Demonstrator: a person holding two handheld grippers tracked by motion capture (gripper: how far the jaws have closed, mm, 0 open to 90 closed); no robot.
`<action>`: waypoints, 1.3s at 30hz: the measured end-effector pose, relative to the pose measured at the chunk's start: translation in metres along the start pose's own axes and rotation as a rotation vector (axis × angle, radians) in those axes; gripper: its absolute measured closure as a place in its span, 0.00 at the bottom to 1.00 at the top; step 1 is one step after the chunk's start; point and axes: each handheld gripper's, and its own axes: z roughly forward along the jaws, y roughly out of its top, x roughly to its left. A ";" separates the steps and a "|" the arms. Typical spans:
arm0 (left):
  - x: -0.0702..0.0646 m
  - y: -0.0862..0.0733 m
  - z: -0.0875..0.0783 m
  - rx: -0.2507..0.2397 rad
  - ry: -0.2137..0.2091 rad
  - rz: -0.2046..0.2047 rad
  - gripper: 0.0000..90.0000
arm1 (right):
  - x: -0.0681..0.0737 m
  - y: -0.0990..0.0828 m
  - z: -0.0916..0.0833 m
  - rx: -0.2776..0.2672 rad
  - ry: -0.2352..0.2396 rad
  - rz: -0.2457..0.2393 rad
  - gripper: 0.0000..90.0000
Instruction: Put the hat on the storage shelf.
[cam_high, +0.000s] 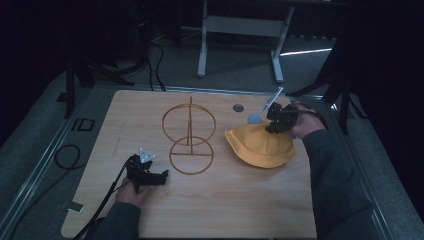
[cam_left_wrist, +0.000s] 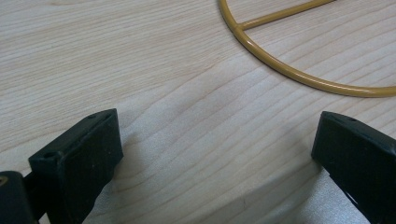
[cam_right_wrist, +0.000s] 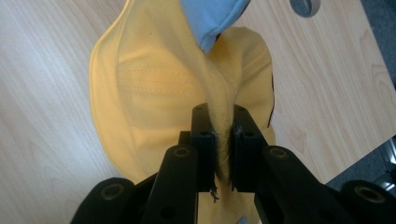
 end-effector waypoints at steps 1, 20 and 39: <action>0.000 0.000 0.000 0.000 0.000 0.000 0.02 | 0.001 0.000 -0.003 -0.005 -0.003 -0.001 0.91; 0.000 0.000 0.000 0.001 -0.001 -0.001 0.02 | 0.006 0.003 -0.050 -0.070 -0.108 0.045 0.92; 0.000 0.000 0.000 0.000 -0.001 -0.001 0.02 | 0.014 0.008 -0.055 -0.104 -0.103 0.032 0.92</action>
